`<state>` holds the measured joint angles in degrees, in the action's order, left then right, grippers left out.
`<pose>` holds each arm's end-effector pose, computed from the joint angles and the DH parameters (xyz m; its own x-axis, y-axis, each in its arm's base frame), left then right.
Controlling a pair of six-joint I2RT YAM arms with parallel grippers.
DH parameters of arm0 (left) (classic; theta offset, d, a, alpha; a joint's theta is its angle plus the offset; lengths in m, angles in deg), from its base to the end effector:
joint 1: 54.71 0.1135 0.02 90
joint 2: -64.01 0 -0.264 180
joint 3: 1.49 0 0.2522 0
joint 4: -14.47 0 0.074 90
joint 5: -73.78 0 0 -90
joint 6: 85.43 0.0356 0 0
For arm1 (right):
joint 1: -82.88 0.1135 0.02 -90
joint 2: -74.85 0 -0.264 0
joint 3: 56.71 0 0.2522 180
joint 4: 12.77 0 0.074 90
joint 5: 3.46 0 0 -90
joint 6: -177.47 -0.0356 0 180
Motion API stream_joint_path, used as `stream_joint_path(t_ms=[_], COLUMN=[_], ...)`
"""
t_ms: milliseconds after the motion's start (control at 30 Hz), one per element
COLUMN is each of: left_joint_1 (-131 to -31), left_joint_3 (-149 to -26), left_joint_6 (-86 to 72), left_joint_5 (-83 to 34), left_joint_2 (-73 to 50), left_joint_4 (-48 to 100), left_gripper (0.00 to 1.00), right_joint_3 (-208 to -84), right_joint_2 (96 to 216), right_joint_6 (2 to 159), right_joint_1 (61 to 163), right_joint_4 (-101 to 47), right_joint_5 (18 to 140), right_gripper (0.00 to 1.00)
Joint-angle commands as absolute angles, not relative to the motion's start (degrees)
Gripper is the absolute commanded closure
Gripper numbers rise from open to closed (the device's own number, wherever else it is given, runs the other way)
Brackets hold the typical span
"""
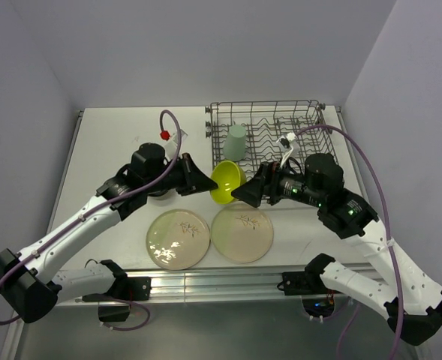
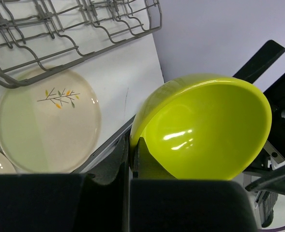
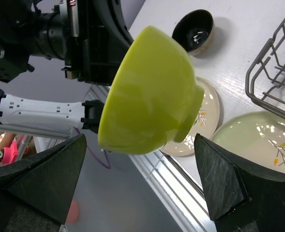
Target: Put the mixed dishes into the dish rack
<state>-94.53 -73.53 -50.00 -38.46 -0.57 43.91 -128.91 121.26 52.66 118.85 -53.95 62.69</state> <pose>0.1879 -0.1742 0.3447 -0.8693 -0.2572 -0.4221 0.2656 0.4771 -0.8377 0.1273 0.1102 0.3862 -0.6631 0.1639 -0.7304 -0.5775 0.5087 0.6385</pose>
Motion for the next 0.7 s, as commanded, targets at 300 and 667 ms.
stream_joint_path(t_ms=[300, 667], left_joint_1=[-98.0, -100.4], left_joint_3=[-77.1, -79.3], left_joint_6=[-51.8, -51.3], left_joint_5=[-39.4, -37.9], left_joint_2=[-1.3, -4.4], left_joint_4=[37.6, 37.9], left_gripper=[1.0, 1.0], right_joint_3=[-127.4, -126.0], right_joint_2=[122.3, 121.9], right_joint_6=[51.5, 48.6], right_joint_1=[118.6, 118.7], right_joint_4=[-48.3, -47.4], right_joint_5=[64.5, 65.0], right_gripper=[0.01, 0.17])
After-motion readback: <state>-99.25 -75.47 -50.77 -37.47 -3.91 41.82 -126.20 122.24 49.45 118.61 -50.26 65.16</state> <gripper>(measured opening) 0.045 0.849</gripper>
